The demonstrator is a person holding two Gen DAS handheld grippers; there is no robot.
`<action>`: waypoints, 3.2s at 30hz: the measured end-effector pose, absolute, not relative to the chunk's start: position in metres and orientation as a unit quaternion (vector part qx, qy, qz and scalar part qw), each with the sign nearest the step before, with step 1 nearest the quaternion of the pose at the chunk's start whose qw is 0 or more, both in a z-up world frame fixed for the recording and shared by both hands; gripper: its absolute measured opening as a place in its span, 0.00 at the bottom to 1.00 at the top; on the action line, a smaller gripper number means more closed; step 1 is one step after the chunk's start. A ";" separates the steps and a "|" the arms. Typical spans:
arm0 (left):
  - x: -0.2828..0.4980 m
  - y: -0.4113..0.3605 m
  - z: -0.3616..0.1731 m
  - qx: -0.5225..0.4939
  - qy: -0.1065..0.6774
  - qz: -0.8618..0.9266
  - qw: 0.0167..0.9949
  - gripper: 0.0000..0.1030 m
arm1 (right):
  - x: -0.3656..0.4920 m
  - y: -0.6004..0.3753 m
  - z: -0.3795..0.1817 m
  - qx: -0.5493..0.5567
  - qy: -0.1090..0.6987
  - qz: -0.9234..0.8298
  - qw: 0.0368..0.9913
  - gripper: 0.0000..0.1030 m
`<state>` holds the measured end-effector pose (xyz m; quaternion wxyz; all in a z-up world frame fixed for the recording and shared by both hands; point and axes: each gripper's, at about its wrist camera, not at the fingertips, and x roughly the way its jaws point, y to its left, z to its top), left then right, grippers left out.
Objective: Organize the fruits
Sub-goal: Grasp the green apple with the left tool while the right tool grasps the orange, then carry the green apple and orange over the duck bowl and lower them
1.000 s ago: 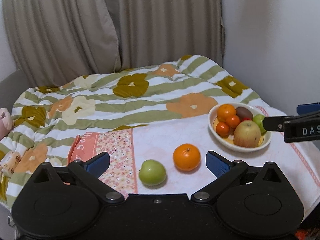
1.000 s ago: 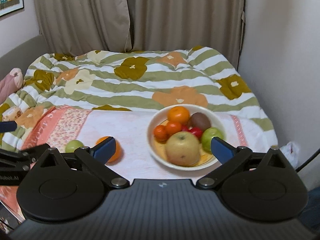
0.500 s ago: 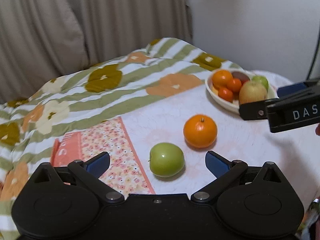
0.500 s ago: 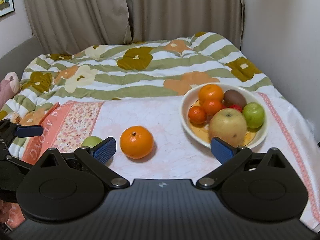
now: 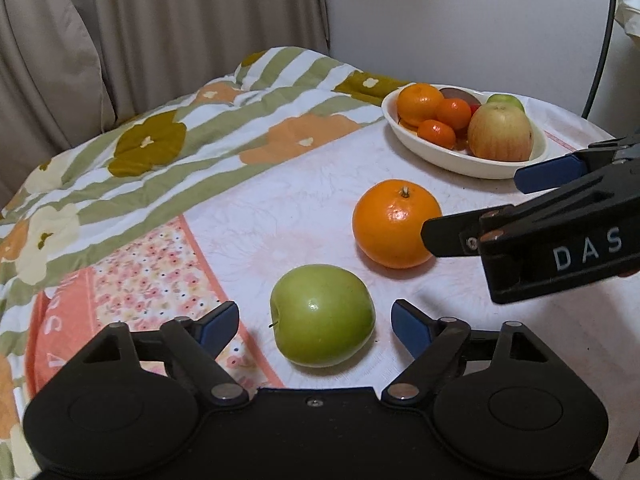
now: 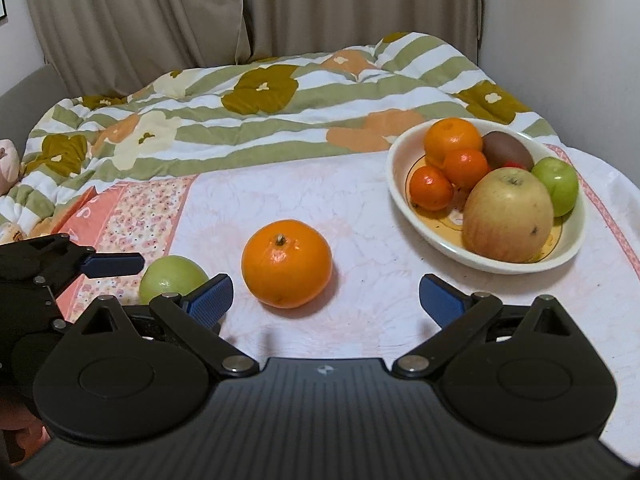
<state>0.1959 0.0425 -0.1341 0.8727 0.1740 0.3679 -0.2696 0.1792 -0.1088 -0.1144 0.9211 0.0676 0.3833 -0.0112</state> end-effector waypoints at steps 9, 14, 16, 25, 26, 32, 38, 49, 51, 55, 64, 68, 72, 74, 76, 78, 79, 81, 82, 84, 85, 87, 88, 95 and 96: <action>0.202 0.045 -0.140 0.157 0.377 -0.287 0.867 0.60 | 0.185 -0.103 -0.119 0.058 0.392 -0.012 0.918 1.00; 0.197 0.047 -0.139 0.169 0.373 -0.283 0.867 0.60 | 0.191 -0.097 -0.122 0.050 0.391 -0.005 0.919 1.00; 0.195 0.050 -0.138 0.172 0.372 -0.278 0.869 0.60 | 0.195 -0.095 -0.125 0.050 0.393 -0.001 0.918 0.99; 0.190 0.054 -0.137 0.174 0.372 -0.266 0.872 0.60 | 0.215 -0.083 -0.141 0.042 0.398 0.018 0.916 0.80; 0.190 0.054 -0.137 0.173 0.373 -0.265 0.872 0.60 | 0.216 -0.083 -0.141 0.041 0.398 0.019 0.916 0.80; 0.188 0.055 -0.136 0.175 0.372 -0.256 0.875 0.60 | 0.218 -0.082 -0.143 0.036 0.394 0.023 0.918 0.75; 0.188 0.060 -0.126 0.163 0.370 -0.240 0.882 0.60 | 0.212 -0.085 -0.133 0.042 0.385 0.026 0.922 0.75; 0.171 0.044 -0.079 0.142 0.358 -0.210 0.899 0.60 | 0.190 -0.116 -0.084 0.046 0.362 0.032 0.930 0.75; 0.169 0.036 -0.070 0.137 0.355 -0.205 0.902 0.60 | 0.186 -0.127 -0.074 0.047 0.359 0.033 0.932 0.75; 0.166 0.016 -0.054 0.124 0.351 -0.199 0.906 0.60 | 0.180 -0.156 -0.056 0.053 0.355 0.033 0.933 0.75; 0.174 -0.051 -0.029 0.104 0.341 -0.201 0.912 0.60 | 0.180 -0.240 -0.033 0.046 0.346 0.021 0.937 0.75; 0.185 -0.084 -0.026 0.103 0.336 -0.204 0.914 0.60 | 0.188 -0.279 -0.031 0.044 0.344 0.018 0.938 0.74; 0.199 -0.120 -0.029 0.104 0.332 -0.206 0.915 0.60 | 0.200 -0.317 -0.033 0.041 0.342 0.019 0.939 0.74; 0.207 -0.137 -0.032 0.106 0.332 -0.208 0.914 0.60 | 0.206 -0.334 -0.035 0.040 0.342 0.020 0.939 0.74; 0.215 -0.152 -0.037 0.108 0.334 -0.208 0.913 0.60 | 0.212 -0.348 -0.039 0.039 0.344 0.021 0.938 0.74; 0.224 -0.166 -0.042 0.109 0.336 -0.209 0.912 0.60 | 0.218 -0.361 -0.044 0.038 0.346 0.023 0.937 0.74; 0.229 -0.173 -0.046 0.110 0.338 -0.209 0.911 0.60 | 0.221 -0.367 -0.047 0.038 0.348 0.024 0.936 0.74; 0.238 -0.184 -0.052 0.114 0.340 -0.209 0.910 0.60 | 0.225 -0.377 -0.052 0.039 0.351 0.026 0.935 0.74; 0.242 -0.189 -0.055 0.116 0.342 -0.208 0.909 0.60 | 0.227 -0.381 -0.055 0.039 0.353 0.028 0.934 0.74; 0.250 -0.198 -0.062 0.118 0.345 -0.207 0.908 0.60 | 0.231 -0.387 -0.060 0.038 0.356 0.030 0.933 0.74; 0.254 -0.203 -0.065 0.120 0.347 -0.207 0.907 0.60 | 0.233 -0.389 -0.063 0.038 0.357 0.032 0.933 0.74; 0.261 -0.210 -0.072 0.127 0.352 -0.204 0.905 0.60 | 0.236 -0.393 -0.067 0.039 0.360 0.036 0.931 0.74; 0.264 -0.213 -0.075 0.129 0.354 -0.203 0.904 0.60 | 0.237 -0.395 -0.069 0.040 0.361 0.037 0.931 0.74; 0.269 -0.227 -0.089 0.154 0.360 -0.200 0.898 0.60 | 0.240 -0.405 -0.076 0.047 0.365 0.040 0.929 0.74; 0.267 -0.228 -0.088 0.155 0.354 -0.203 0.900 0.61 | 0.241 -0.405 -0.077 0.047 0.366 0.040 0.929 0.74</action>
